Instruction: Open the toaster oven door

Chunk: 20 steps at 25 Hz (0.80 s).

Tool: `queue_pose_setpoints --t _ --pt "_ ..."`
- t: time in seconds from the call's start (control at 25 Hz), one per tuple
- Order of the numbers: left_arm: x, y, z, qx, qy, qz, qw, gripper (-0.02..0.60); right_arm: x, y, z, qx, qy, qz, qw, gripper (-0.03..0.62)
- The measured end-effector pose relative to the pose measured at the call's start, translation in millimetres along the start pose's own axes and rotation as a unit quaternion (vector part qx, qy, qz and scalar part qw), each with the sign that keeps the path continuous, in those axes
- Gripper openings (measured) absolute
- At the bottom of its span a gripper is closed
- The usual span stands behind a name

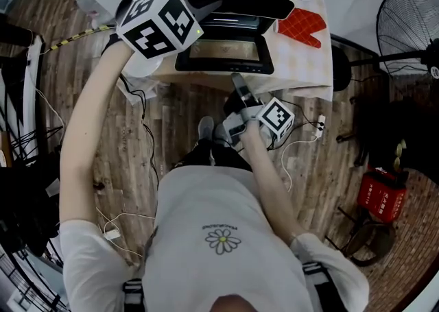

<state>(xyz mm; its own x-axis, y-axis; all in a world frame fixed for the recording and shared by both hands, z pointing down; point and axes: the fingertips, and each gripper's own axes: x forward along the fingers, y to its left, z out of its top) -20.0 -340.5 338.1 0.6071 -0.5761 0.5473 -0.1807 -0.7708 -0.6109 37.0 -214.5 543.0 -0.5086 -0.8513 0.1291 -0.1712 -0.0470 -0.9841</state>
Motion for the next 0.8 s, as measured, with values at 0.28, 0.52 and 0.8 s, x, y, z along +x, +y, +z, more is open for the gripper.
queue_pose_setpoints --t 0.28,0.52,0.8 --pt "-1 0 1 0.0 0.0 -0.002 1.0 0.187 -4 -9 -4 -0.014 0.008 -0.008 1.0 0.051" --pt "3 0 0 0.001 -0.001 -0.002 1.0 0.187 -4 -23 -7 -0.01 0.015 -0.019 1.0 0.041" --pt "0 1 0 0.0 -0.002 0.0 1.0 0.189 -9 -40 -13 -0.004 0.017 -0.045 0.999 0.029"
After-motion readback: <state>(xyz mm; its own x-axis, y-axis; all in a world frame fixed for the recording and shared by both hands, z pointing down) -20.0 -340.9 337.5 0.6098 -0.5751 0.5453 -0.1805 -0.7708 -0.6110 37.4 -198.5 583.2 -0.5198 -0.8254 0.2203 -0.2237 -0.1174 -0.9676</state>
